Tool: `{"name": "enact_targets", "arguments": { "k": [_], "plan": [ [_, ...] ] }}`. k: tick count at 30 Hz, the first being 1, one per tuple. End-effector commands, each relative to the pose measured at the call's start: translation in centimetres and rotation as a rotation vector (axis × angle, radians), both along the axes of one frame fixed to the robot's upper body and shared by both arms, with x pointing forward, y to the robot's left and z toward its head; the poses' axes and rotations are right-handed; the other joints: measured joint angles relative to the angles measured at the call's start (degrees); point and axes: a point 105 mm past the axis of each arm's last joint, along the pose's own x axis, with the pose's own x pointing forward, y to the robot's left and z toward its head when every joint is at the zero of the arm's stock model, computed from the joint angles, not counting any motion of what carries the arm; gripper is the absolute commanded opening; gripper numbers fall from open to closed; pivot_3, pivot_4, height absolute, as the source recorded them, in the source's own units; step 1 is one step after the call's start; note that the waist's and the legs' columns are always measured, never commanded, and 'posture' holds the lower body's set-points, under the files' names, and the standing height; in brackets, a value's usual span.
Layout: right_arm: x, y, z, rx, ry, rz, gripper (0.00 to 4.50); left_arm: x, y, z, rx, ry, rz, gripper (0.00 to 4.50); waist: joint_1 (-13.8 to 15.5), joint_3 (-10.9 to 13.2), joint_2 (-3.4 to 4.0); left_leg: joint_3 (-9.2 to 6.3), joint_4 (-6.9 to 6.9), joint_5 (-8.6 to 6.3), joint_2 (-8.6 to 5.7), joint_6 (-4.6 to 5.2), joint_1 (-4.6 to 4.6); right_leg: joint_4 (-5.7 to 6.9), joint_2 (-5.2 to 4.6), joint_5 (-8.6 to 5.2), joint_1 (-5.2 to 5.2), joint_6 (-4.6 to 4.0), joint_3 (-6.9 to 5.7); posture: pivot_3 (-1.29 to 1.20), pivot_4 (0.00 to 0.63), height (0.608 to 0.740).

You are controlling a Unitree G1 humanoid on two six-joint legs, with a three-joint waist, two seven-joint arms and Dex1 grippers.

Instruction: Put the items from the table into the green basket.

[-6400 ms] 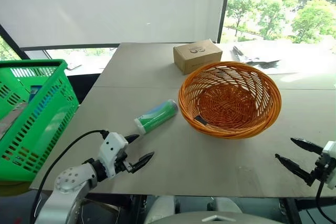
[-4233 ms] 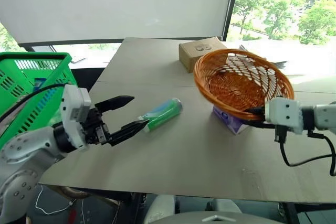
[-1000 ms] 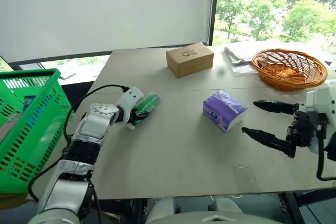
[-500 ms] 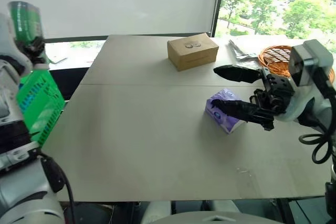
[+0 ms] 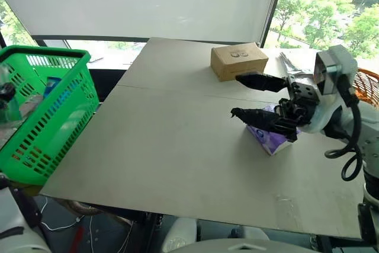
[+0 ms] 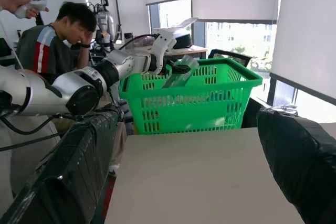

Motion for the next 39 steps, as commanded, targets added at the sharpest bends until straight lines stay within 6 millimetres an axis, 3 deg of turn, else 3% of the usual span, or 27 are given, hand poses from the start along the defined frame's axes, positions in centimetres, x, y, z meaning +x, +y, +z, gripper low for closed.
{"name": "enact_targets", "arguments": {
  "k": [1,2,5,7,8,11,13,15,17,20,25,28,34,36,39],
  "plan": [
    [-0.3,-0.2,0.7,0.001,-0.059,-0.019,4.5,0.8,-0.9,3.4,0.047,-0.128,-0.059,4.36,-0.3,0.0,-0.04,0.0,-0.01,0.0,0.0,0.0,-0.04,0.0,0.01,0.0,-0.01,0.0,0.0,0.1,0.0,0.74],
    [-0.2,-0.4,0.7,-0.004,-0.061,-0.036,4.5,1.3,-1.6,3.9,0.047,-0.158,-0.089,4.36,-0.5,0.0,-0.04,0.01,-0.02,0.0,0.0,0.0,-0.05,0.0,0.01,0.0,-0.02,0.0,0.0,0.09,0.0,0.74],
    [0.8,-1.5,0.1,-0.048,-0.073,-0.137,4.5,4.3,-7.2,4.0,-0.023,-0.209,-0.362,4.36,-0.7,-0.1,0.01,0.06,-0.04,0.0,0.0,0.0,-0.05,-0.02,0.0,0.0,-0.01,0.01,0.0,0.07,0.0,0.74],
    [1.1,-2.8,-0.9,-0.1,-0.068,-0.205,4.5,6.4,-13.9,2.1,-0.058,-0.139,-0.636,4.36,-0.5,-0.2,0.02,0.07,0.03,0.01,-0.03,0.0,-0.07,-0.01,-0.04,0.01,0.0,0.01,-0.02,0.04,0.0,0.74],
    [1.1,-3.2,-1.2,-0.118,-0.067,-0.224,4.5,6.8,-16.0,1.4,-0.067,-0.113,-0.713,4.36,-0.5,-0.2,0.04,0.05,0.08,0.01,-0.08,0.0,-0.09,0.0,-0.07,0.01,0.03,0.01,-0.02,0.03,0.0,0.74],
    [1.1,-5.4,-2.4,-0.184,-0.047,-0.321,4.5,8.5,-25.9,-1.7,-0.219,-0.049,-0.978,4.36,-1.1,-0.3,0.14,0.11,0.14,0.02,-0.11,0.02,-0.06,0.03,-0.11,0.02,0.06,0.03,0.01,-0.04,0.0,0.74],
    [0.8,-7.4,-3.5,-0.244,-0.024,-0.407,4.5,8.2,-33.3,-4.4,-0.29,0.051,-1.174,4.36,-1.5,-0.3,0.21,0.09,0.3,0.02,-0.13,0.04,-0.09,0.07,-0.1,0.04,0.1,0.07,0.0,-0.08,0.0,0.74],
    [0.3,-9.3,-4.7,-0.306,0.012,-0.488,4.5,7.5,-38.0,-6.6,-0.296,0.14,-1.305,4.36,-2.4,-0.3,0.26,0.09,0.47,0.0,-0.14,0.07,-0.2,0.11,-0.07,0.06,0.1,0.12,0.0,-0.13,0.0,0.74],
    [-0.6,-10.8,-6.0,-0.373,0.051,-0.553,4.5,7.3,-41.7,-7.9,-0.298,0.165,-1.397,4.36,-4.6,-0.3,0.43,0.19,0.59,-0.01,-0.13,0.11,-0.22,0.16,0.0,0.07,0.11,0.15,0.06,-0.18,0.0,0.74],
    [-2.4,-11.9,-7.7,-0.445,0.114,-0.6,4.5,6.9,-45.6,-9.7,-0.307,0.233,-1.485,4.36,-7.8,-0.4,0.71,0.49,0.74,-0.06,0.16,0.18,-0.1,0.37,0.39,0.06,0.11,0.16,0.43,-0.25,0.0,0.74],
    [-4.2,-12.3,-8.3,-0.444,0.128,-0.691,4.5,7.7,-49.1,-11.7,-0.491,0.356,-1.447,4.36,-11.9,-0.5,1.39,0.55,0.91,-0.08,0.19,0.22,0.27,0.87,0.56,0.03,0.43,0.22,0.64,-0.33,0.0,0.74],
    [-4.8,-12.1,-8.4,-0.439,0.12,-0.724,4.5,9.0,-48.3,-13.9,-0.391,0.442,-1.329,4.36,-14.7,-0.4,1.6,0.55,0.96,-0.09,0.19,0.22,0.99,0.78,0.7,-0.17,1.0,0.73,0.81,-0.37,0.0,0.74],
    [-5.4,-12.1,-8.2,-0.419,0.117,-0.759,4.5,10.6,-46.2,-15.3,-0.285,0.479,-1.207,4.36,-19.0,-0.4,1.63,0.54,0.88,-0.12,0.19,0.2,1.22,0.65,0.74,-0.27,1.53,0.9,0.92,-0.39,0.0,0.74],
    [-5.4,-12.2,-8.3,-0.419,0.113,-0.76,4.5,11.0,-45.9,-15.2,-0.196,0.447,-1.202,4.36,-20.0,-0.4,1.64,0.54,0.88,-0.13,0.18,0.21,1.23,0.57,0.71,-0.26,1.59,0.92,0.92,-0.39,0.0,0.74],
    [-5.3,-12.0,-8.2,-0.408,0.105,-0.755,4.5,11.7,-45.6,-14.2,-0.205,0.386,-1.175,4.36,-20.8,-0.4,1.63,0.5,0.88,-0.15,0.18,0.24,1.25,0.45,0.67,-0.23,1.68,0.99,0.88,-0.38,0.0,0.74]
  ]
}}
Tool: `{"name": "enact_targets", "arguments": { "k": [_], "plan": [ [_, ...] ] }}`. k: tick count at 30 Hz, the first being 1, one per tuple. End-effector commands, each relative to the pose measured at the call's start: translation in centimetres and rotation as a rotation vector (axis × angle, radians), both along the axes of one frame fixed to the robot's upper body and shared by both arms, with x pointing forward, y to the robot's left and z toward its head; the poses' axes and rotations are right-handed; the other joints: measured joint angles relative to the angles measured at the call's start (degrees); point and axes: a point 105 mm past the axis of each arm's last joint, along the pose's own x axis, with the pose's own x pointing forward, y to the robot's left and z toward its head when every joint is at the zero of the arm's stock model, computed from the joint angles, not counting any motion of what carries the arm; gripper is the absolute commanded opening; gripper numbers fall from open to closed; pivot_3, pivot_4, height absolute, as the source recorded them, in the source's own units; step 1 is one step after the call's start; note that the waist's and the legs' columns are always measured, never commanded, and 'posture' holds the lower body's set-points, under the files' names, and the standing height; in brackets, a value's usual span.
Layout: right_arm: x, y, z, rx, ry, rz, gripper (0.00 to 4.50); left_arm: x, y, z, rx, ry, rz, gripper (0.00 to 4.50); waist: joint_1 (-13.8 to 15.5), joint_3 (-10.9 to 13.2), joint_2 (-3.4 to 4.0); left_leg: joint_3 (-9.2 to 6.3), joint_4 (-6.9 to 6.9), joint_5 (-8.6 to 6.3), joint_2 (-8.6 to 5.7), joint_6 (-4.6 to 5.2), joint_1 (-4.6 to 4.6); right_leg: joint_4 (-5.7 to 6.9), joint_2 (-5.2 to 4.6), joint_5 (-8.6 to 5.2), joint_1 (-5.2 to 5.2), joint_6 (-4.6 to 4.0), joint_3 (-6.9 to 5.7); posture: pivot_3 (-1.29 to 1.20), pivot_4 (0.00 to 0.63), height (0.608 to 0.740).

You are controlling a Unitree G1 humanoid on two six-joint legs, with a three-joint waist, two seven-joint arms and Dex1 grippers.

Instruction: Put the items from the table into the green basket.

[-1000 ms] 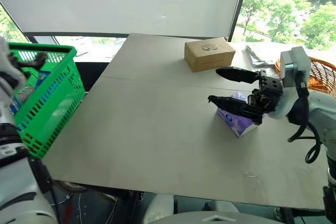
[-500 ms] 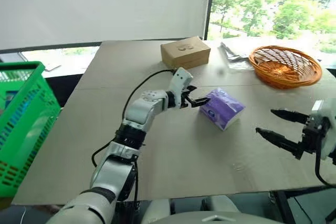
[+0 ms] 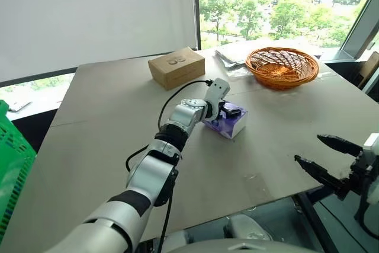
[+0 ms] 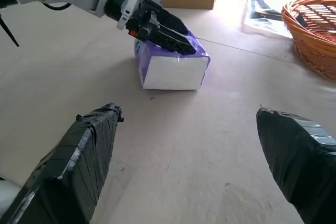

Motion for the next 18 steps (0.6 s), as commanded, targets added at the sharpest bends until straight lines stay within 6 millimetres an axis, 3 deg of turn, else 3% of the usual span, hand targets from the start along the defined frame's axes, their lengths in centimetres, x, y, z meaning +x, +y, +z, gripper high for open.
{"name": "enact_targets", "arguments": {
  "k": [1,5,8,9,12,13,18],
  "plan": [
    [0.2,0.4,1.2,-0.005,-0.069,0.017,4.5,0.7,1.8,-0.6,0.04,-0.011,0.073,4.36,-0.3,0.0,0.0,0.0,0.0,0.0,0.0,0.0,0.0,-0.03,0.0,0.01,0.0,0.02,0.01,-0.37,0.0,0.74],
    [0.6,0.6,1.3,-0.007,-0.077,0.039,4.5,-0.6,1.8,-2.2,0.051,0.057,0.034,3.23,-0.6,0.0,0.02,-0.02,-0.01,-0.01,0.01,0.01,-0.01,-0.09,0.0,0.02,0.01,0.04,-0.01,-0.36,0.0,0.74],
    [0.9,0.4,1.5,-0.011,-0.084,0.043,4.5,-1.6,1.6,-2.7,0.031,0.09,0.014,1.7,-0.5,0.0,0.04,-0.04,-0.03,-0.04,0.01,0.04,-0.03,-0.17,-0.03,0.02,0.01,0.04,-0.04,-0.35,0.0,0.74],
    [1.0,0.3,1.6,-0.014,-0.085,0.046,4.5,-1.7,1.8,-2.8,0.029,0.093,0.02,1.6,-0.5,0.0,0.05,-0.04,-0.03,-0.05,0.01,0.07,-0.03,-0.21,-0.03,0.03,0.01,0.04,-0.04,-0.35,0.0,0.74],
    [1.1,0.3,1.6,-0.017,-0.083,0.052,4.5,-1.9,2.2,-2.9,0.019,0.099,0.043,0.3,0.1,-0.1,0.1,-0.04,-0.03,-0.1,0.01,0.14,-0.03,-0.29,-0.05,0.03,0.03,0.04,-0.05,-0.34,0.0,0.74],
    [1.1,0.3,1.6,-0.018,-0.083,0.055,4.5,-1.9,2.2,-2.8,0.013,0.099,0.049,0.08,0.2,-0.1,0.1,-0.05,-0.03,-0.11,0.01,0.15,-0.03,-0.31,-0.05,0.03,0.03,0.04,-0.06,-0.33,0.0,0.74],
    [1.5,0.5,1.7,-0.016,-0.086,0.076,4.5,-1.5,1.6,-0.6,-0.095,0.018,0.043,0.08,0.4,-0.1,0.13,-0.05,-0.06,-0.12,0.01,0.17,-0.03,-0.4,-0.06,0.05,0.04,0.07,-0.06,-0.32,0.0,0.74]
  ]
}}
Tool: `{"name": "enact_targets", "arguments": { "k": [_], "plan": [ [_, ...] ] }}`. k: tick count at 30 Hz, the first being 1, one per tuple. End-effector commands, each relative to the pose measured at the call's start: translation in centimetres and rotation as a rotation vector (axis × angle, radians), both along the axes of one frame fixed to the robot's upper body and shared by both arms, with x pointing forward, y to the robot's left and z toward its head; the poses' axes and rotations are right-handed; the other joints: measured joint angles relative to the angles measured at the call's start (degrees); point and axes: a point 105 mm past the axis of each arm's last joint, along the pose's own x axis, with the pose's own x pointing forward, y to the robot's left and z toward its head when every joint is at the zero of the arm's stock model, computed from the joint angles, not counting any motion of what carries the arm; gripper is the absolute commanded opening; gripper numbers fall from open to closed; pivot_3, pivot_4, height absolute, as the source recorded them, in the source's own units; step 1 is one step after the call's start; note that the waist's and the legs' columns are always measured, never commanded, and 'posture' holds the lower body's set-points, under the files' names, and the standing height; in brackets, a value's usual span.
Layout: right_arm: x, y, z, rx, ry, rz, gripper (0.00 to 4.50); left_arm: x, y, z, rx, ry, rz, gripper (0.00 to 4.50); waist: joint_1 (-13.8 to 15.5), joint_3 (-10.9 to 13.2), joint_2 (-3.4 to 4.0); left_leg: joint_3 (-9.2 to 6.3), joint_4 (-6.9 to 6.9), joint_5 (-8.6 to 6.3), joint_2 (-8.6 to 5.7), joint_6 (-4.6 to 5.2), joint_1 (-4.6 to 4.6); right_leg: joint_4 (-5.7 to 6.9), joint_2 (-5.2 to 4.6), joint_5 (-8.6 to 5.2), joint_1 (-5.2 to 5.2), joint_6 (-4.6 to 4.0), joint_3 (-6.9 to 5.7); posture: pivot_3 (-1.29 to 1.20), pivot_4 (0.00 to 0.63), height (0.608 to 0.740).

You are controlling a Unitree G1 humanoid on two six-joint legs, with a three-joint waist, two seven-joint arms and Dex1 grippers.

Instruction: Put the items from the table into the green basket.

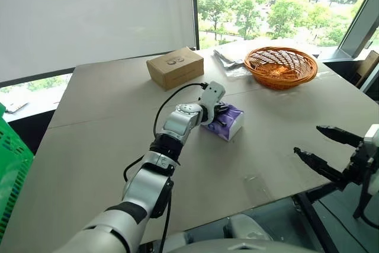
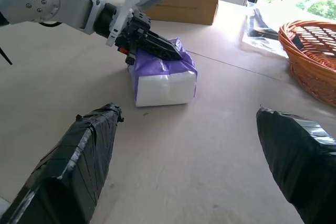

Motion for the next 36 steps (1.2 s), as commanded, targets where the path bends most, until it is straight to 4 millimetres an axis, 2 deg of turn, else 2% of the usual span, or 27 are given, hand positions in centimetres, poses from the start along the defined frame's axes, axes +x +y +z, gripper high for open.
{"name": "enact_targets", "arguments": {
  "k": [1,3,6,9,10,14,17,19,21,23,25,29,32,36],
  "plan": [
    [0.2,0.5,0.9,-0.007,-0.042,0.04,4.5,0.4,0.7,0.5,-0.026,-0.026,0.034,0.08,0.2,0.0,0.01,-0.01,0.0,0.0,0.0,0.0,0.0,-0.02,0.0,0.0,0.0,0.01,-0.01,-0.31,0.0,0.74],
    [0.4,0.8,1.2,0.006,-0.053,0.058,4.5,1.0,1.0,2.0,-0.034,-0.082,0.052,0.08,0.3,0.1,0.06,-0.01,0.0,0.0,0.0,0.0,0.0,-0.06,0.0,0.03,-0.01,0.05,-0.01,-0.3,0.0,0.74],
    [1.0,1.6,2.1,0.037,-0.079,0.096,4.5,2.3,2.2,5.7,-0.077,-0.169,0.114,0.08,0.6,0.3,0.06,0.0,0.01,0.0,-0.01,0.01,0.0,-0.1,-0.01,0.08,-0.02,0.12,0.01,-0.27,0.0,0.74],
    [1.7,2.6,2.8,0.07,-0.097,0.15,4.5,3.7,4.9,10.3,-0.12,-0.283,0.223,0.08,1.6,0.6,0.08,0.0,0.05,0.0,-0.01,0.02,-0.05,-0.08,-0.01,0.14,-0.19,0.15,0.02,-0.23,0.0,0.74],
    [1.8,2.8,2.9,0.076,-0.099,0.163,4.5,3.9,5.4,11.2,-0.126,-0.303,0.245,0.08,1.9,0.7,0.05,-0.01,0.08,0.01,-0.02,0.02,-0.17,-0.07,-0.01,0.26,-0.32,0.06,0.01,-0.21,0.0,0.74],
    [3.1,5.5,4.8,0.172,-0.149,0.288,4.5,4.8,12.0,17.4,-0.084,-0.469,0.42,0.08,4.2,0.8,0.13,0.04,0.07,0.01,-0.05,0.03,-0.42,-0.03,-0.03,0.34,-0.68,-0.03,0.1,-0.13,0.0,0.74],
    [4.0,7.9,7.0,0.258,-0.198,0.413,4.5,4.1,18.6,22.0,0.013,-0.603,0.594,0.08,5.6,0.9,0.11,0.04,0.05,0.02,-0.08,0.02,-0.52,0.03,-0.07,0.34,-0.88,-0.04,0.13,-0.04,0.0,0.74],
    [4.4,8.6,7.7,0.28,-0.21,0.45,4.5,3.5,21.1,23.5,0.051,-0.648,0.674,0.08,7.6,0.9,0.07,0.0,0.1,0.03,-0.12,0.01,-0.86,0.17,-0.07,0.35,-1.27,-0.05,0.16,-0.02,0.0,0.74],
    [5.0,9.6,8.4,0.303,-0.225,0.497,4.5,2.0,25.6,25.4,0.072,-0.698,0.802,0.08,10.0,0.9,0.02,-0.03,0.11,0.19,-0.17,-0.25,-1.11,0.28,-0.13,0.35,-1.54,-0.06,0.16,0.03,0.0,0.74],
    [5.7,10.1,8.8,0.307,-0.232,0.513,4.5,0.7,28.9,26.0,0.101,-0.711,0.891,0.08,12.0,1.0,-0.09,0.04,0.12,0.2,-0.23,-0.28,-1.22,0.43,-0.21,0.35,-1.75,-0.06,0.22,0.07,0.0,0.74],
    [6.3,10.1,8.7,0.302,-0.234,0.52,4.5,-0.5,32.0,25.7,0.178,-0.702,0.958,0.08,13.9,1.0,-0.16,0.05,0.13,0.2,-0.31,-0.28,-1.24,0.47,-0.29,0.35,-1.79,-0.06,0.22,0.09,0.0,0.74],
    [6.6,10.1,8.5,0.299,-0.228,0.553,4.5,-2.6,36.8,25.8,0.252,-0.693,1.078,0.08,17.4,1.0,-0.53,0.01,0.13,0.19,-0.41,-0.27,-1.27,0.44,-0.44,0.34,-1.78,-0.08,0.12,0.12,0.0,0.74],
    [6.6,10.3,8.5,0.303,-0.225,0.57,4.5,-4.1,39.3,25.6,0.313,-0.693,1.151,0.08,19.1,1.0,-0.61,-0.02,0.14,0.19,-0.45,-0.26,-1.33,0.38,-0.56,0.35,-1.77,-0.09,0.0,0.13,0.0,0.74],
    [6.6,10.4,8.3,0.304,-0.221,0.576,4.5,-5.8,42.0,24.0,0.463,-0.66,1.242,0.08,19.8,0.9,-0.76,-0.04,0.14,0.06,-0.47,-0.02,-1.29,0.46,-0.63,0.37,-1.78,-0.14,-0.06,0.13,0.0,0.74]
  ]
}}
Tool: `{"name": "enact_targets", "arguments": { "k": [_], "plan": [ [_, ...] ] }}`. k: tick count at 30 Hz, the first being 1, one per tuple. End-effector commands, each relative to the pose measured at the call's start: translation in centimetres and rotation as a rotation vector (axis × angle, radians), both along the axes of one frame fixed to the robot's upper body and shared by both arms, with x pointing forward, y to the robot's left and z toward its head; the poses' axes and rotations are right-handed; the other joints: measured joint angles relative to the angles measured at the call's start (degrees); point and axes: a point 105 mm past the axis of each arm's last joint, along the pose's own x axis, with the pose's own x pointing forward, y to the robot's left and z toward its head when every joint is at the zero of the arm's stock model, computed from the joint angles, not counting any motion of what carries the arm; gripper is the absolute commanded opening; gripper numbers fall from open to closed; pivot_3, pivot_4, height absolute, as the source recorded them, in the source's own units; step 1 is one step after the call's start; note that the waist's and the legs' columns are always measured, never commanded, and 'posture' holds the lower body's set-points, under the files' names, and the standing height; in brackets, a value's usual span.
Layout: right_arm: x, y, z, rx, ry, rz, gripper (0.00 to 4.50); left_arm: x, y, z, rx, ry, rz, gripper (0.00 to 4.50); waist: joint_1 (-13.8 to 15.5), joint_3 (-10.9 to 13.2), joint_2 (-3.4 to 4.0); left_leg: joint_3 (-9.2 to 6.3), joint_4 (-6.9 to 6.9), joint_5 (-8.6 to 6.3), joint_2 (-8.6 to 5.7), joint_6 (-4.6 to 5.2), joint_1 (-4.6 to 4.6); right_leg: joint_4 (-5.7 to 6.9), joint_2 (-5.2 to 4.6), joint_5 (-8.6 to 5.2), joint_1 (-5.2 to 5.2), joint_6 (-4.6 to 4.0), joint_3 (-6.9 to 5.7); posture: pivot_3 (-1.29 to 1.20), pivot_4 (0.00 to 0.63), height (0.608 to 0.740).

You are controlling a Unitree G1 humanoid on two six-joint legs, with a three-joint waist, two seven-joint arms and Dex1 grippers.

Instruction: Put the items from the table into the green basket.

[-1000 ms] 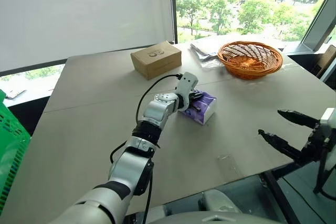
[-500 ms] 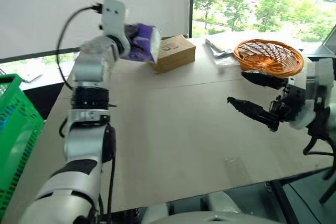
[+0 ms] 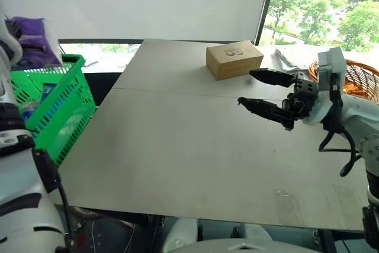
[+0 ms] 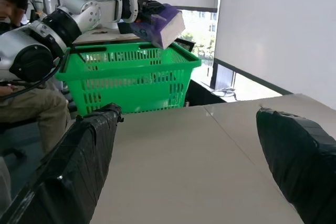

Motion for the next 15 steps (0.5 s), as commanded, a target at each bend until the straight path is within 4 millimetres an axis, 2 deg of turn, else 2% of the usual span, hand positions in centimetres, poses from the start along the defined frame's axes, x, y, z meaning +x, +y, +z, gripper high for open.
{"name": "enact_targets", "arguments": {
  "k": [1,3,6,10,11,13,15],
  "plan": [
    [-0.1,-0.1,0.7,0.009,-0.044,0.004,4.5,-1.9,2.0,0.5,0.126,0.01,0.127,0.08,0.2,0.0,-0.01,0.01,0.0,0.0,0.0,0.01,0.02,0.05,-0.01,0.0,0.01,-0.01,0.01,0.13,0.0,0.74],
    [-0.1,-0.2,0.6,0.001,-0.043,0.0,4.5,-2.3,2.6,-0.4,0.075,0.001,0.147,0.08,0.3,0.0,-0.03,0.04,-0.02,-0.01,0.0,0.01,0.02,0.12,-0.01,-0.01,-0.02,-0.03,0.04,0.13,0.0,0.74],
    [0.0,-0.3,0.5,-0.005,-0.044,-0.005,4.5,-2.1,2.5,-1.4,0.043,0.004,0.13,0.98,0.4,-0.1,-0.08,0.03,-0.02,-0.01,0.01,0.01,0.0,0.22,-0.02,-0.03,-0.09,-0.06,-0.03,0.13,0.0,0.74],
    [0.0,-0.6,0.5,-0.013,-0.042,-0.011,4.5,-2.1,2.2,-0.4,0.029,-0.074,0.127,2.75,0.5,-0.1,-0.1,0.05,-0.01,-0.01,0.01,0.02,0.0,0.21,-0.04,-0.03,-0.09,-0.07,-0.05,0.13,0.0,0.74],
    [0.0,-0.6,0.5,-0.014,-0.041,-0.012,4.5,-2.0,2.0,-0.3,0.022,-0.088,0.114,2.75,0.5,-0.1,-0.11,0.06,-0.01,-0.01,0.01,0.02,0.0,0.21,-0.05,-0.03,-0.09,-0.07,-0.05,0.13,0.0,0.74],
    [0.1,-0.9,0.1,-0.02,-0.026,-0.022,4.5,-1.0,0.2,-0.2,-0.008,-0.162,-0.001,2.75,0.7,-0.1,-0.15,0.06,-0.01,-0.01,0.01,0.02,0.01,0.22,-0.05,-0.03,-0.09,-0.07,-0.08,0.13,0.0,0.74],
    [0.5,-1.7,-1.0,-0.039,-0.002,-0.069,4.5,1.3,-5.4,-2.5,-0.127,-0.159,-0.318,2.75,0.8,-0.2,-0.15,0.05,-0.01,-0.01,0.01,0.02,0.01,0.24,-0.08,-0.03,-0.08,-0.07,-0.13,0.13,0.0,0.74]
  ]
}}
